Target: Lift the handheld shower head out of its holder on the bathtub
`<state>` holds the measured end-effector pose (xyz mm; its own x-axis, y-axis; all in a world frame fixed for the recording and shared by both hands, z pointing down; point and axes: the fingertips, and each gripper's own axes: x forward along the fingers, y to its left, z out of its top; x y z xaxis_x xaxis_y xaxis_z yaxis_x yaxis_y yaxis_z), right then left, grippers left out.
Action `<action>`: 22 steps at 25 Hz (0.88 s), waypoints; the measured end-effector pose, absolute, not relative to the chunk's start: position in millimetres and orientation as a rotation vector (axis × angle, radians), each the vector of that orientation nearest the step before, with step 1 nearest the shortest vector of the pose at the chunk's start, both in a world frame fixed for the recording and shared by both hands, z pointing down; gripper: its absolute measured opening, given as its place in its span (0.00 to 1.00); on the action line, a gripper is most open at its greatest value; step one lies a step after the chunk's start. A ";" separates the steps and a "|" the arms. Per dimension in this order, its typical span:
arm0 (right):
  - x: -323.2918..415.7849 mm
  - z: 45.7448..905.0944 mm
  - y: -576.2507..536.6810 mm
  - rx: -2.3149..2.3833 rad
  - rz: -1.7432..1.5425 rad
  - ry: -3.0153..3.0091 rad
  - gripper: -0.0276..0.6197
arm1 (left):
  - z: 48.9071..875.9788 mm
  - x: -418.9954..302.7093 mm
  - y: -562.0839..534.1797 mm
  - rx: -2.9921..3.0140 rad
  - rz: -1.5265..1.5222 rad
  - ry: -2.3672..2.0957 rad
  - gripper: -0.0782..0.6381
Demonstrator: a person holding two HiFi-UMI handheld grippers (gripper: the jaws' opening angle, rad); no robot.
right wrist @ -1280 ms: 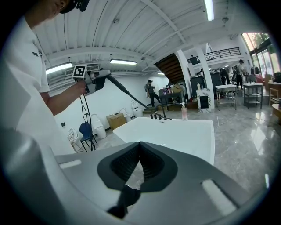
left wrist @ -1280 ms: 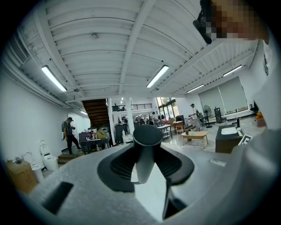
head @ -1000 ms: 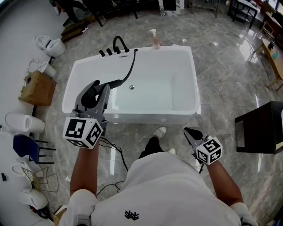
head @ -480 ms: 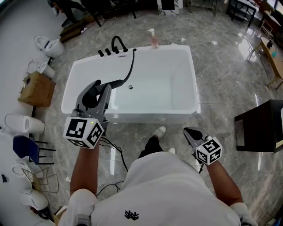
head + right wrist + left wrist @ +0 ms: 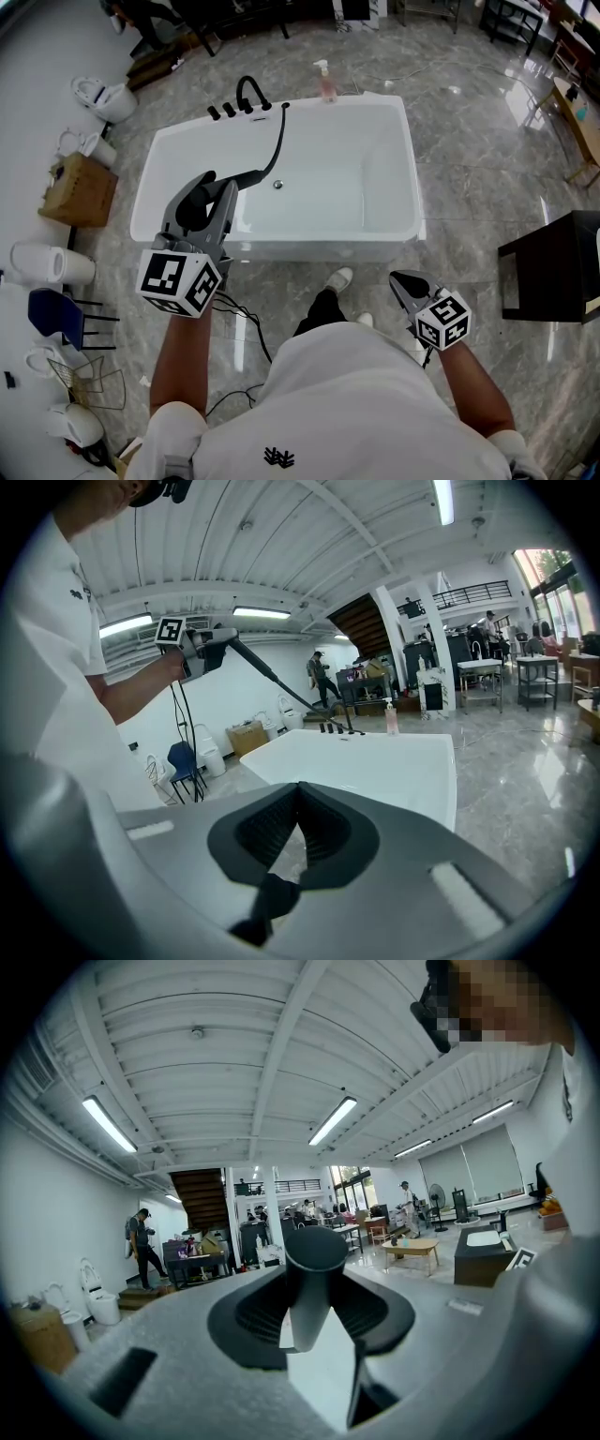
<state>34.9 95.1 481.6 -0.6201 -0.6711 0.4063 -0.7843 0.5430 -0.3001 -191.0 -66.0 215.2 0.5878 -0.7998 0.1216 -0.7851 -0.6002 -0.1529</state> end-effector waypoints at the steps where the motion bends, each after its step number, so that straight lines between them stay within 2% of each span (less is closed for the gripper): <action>1: 34.9 481.9 95.3 1.220 0.674 -2.539 0.06 | 215.6 -190.8 -65.4 -2.725 -0.272 1.362 0.30; 22: 36.2 483.8 94.6 1.222 0.664 -2.523 0.06 | 215.9 -189.6 -64.8 -2.737 -0.276 1.341 0.30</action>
